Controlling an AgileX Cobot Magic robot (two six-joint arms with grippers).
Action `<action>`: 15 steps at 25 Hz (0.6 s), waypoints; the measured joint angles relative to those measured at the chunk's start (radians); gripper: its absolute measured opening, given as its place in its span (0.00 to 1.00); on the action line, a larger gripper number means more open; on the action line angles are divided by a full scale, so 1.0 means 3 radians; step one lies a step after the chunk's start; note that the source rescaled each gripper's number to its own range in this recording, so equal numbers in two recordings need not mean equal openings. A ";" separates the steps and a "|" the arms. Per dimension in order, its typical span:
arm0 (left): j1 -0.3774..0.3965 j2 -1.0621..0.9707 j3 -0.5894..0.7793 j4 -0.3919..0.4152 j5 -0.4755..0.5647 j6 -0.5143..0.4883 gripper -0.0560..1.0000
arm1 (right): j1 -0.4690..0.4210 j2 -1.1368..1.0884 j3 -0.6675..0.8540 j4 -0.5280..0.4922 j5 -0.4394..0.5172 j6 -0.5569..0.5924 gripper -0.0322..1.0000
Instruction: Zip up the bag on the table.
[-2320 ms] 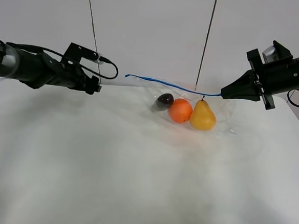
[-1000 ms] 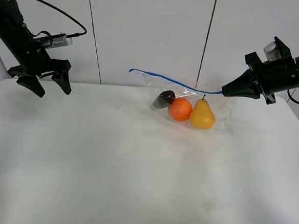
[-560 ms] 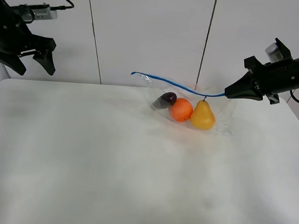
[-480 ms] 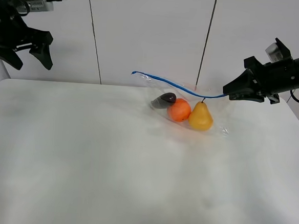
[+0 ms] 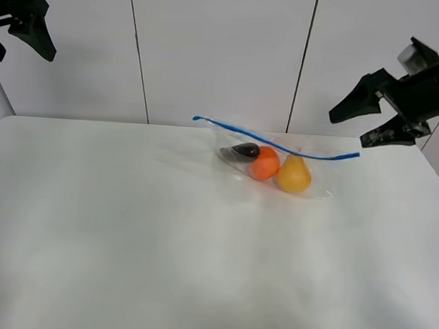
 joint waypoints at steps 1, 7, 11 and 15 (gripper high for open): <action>0.0000 -0.0026 0.0000 -0.0003 0.0000 0.0000 0.92 | 0.0000 0.0000 -0.0131 -0.0040 0.0018 0.0039 1.00; 0.0000 -0.0221 0.0306 -0.0003 -0.0004 0.0000 0.92 | 0.0000 -0.0010 -0.0415 -0.0450 0.0044 0.0263 1.00; 0.0000 -0.0301 0.0674 0.0000 -0.0004 0.0000 0.92 | 0.0000 -0.0010 -0.0415 -0.1054 0.0051 0.0512 1.00; 0.0000 -0.0312 0.0857 0.0007 -0.0001 0.0000 0.92 | 0.0000 -0.0010 -0.0415 -0.1635 0.0052 0.0723 1.00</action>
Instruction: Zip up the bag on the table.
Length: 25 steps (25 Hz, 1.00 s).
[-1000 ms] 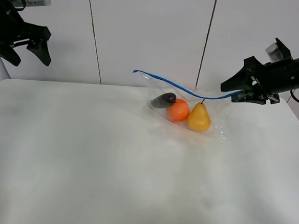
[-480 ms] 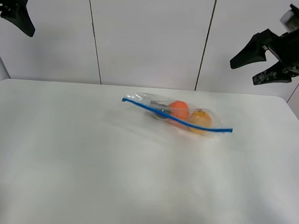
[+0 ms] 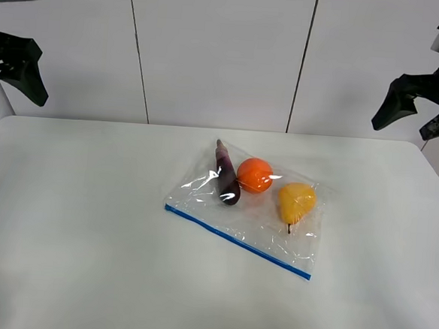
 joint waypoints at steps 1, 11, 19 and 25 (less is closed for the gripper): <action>0.0000 0.0000 0.0016 0.0003 0.0000 0.0000 0.92 | 0.0000 0.0000 0.0000 -0.0143 0.0000 0.0050 1.00; 0.0000 -0.0183 0.0101 0.0003 -0.0008 0.0000 0.92 | 0.0000 -0.0311 0.0319 -0.0525 0.0003 0.0197 1.00; 0.0000 -0.0980 0.0644 0.0003 -0.0001 -0.0004 0.92 | 0.0000 -0.1314 0.1257 -0.0584 0.0006 0.0294 1.00; 0.0000 -0.1510 0.1161 0.0003 -0.0001 -0.0100 0.92 | 0.0000 -0.2033 0.2128 -0.0587 0.0006 0.0414 1.00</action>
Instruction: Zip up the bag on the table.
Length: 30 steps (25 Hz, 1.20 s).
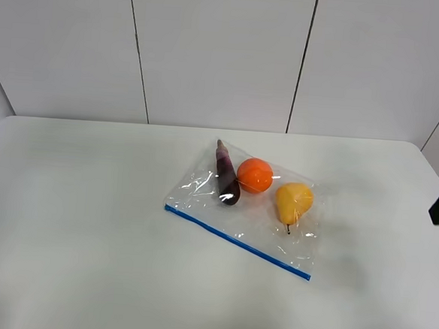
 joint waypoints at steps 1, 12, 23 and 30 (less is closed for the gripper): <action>0.0000 -0.0110 0.0121 0.0000 0.0000 -0.0004 0.92 | 0.0000 -0.0133 0.0143 0.0000 0.0000 0.0008 1.00; 0.0000 -0.0925 0.1043 0.0000 0.0000 -0.0104 0.92 | 0.0501 -0.1124 0.1146 -0.0086 -0.0252 0.0198 1.00; 0.0000 -0.1559 0.1399 0.0000 0.0000 -0.0150 0.92 | 0.0659 -0.1848 0.1438 -0.0353 -0.0510 0.0628 1.00; 0.0000 -0.1984 0.1742 0.0225 0.0012 -0.0150 0.92 | 0.0659 -0.2505 0.1467 -0.0357 -0.0638 0.0715 1.00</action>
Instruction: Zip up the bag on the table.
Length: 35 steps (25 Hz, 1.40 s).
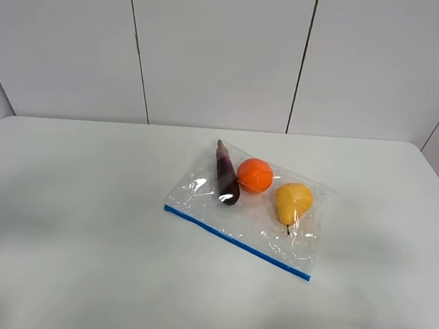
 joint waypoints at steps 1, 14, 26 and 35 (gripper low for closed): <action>0.0000 -0.0062 0.0010 0.0028 0.0000 0.0003 0.92 | 0.0000 0.0000 0.0000 0.0000 0.0000 0.0000 1.00; 0.0000 -0.0601 0.0156 -0.0076 -0.0178 0.0099 0.92 | 0.0000 -0.1105 0.0036 -0.0051 0.0011 0.0098 1.00; 0.0000 -0.1639 0.0156 -0.0076 -0.0175 0.0078 0.92 | 0.0000 -0.1269 0.0036 -0.0153 0.0021 0.0229 1.00; 0.0000 -0.1639 0.0163 -0.0084 -0.0175 0.0077 0.92 | 0.0000 -0.1269 0.0040 -0.0153 0.0021 0.0229 1.00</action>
